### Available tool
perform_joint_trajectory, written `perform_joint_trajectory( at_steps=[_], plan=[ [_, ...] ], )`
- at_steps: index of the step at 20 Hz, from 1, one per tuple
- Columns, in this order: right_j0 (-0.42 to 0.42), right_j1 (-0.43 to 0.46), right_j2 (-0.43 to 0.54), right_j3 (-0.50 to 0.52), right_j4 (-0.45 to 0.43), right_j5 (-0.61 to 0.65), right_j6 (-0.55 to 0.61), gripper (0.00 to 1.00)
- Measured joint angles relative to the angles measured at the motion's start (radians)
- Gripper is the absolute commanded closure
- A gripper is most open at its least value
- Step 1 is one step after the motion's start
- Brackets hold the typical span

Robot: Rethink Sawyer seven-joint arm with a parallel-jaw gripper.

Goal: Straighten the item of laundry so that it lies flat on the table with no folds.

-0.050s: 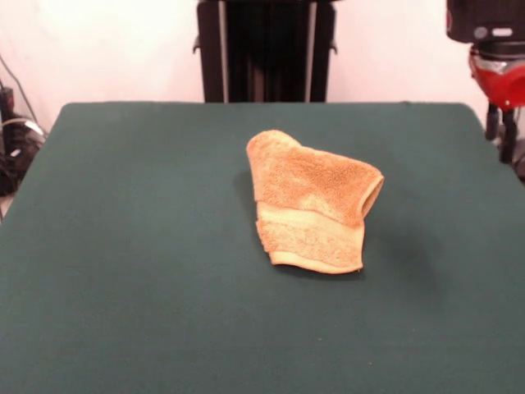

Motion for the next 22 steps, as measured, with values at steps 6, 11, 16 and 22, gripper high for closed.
perform_joint_trajectory(
  at_steps=[6, 11, 16, 22],
  plan=[
    [-0.005, 0.010, 0.010, -0.017, -0.003, 0.012, 0.000, 0.00],
    [-0.006, 0.005, 0.010, -0.017, -0.004, 0.012, 0.000, 0.00],
    [-0.006, -0.015, 0.010, -0.007, 0.005, 0.012, 0.000, 0.00],
    [0.007, -0.084, -0.005, 0.075, 0.022, -0.033, 0.005, 0.00]
  ],
)
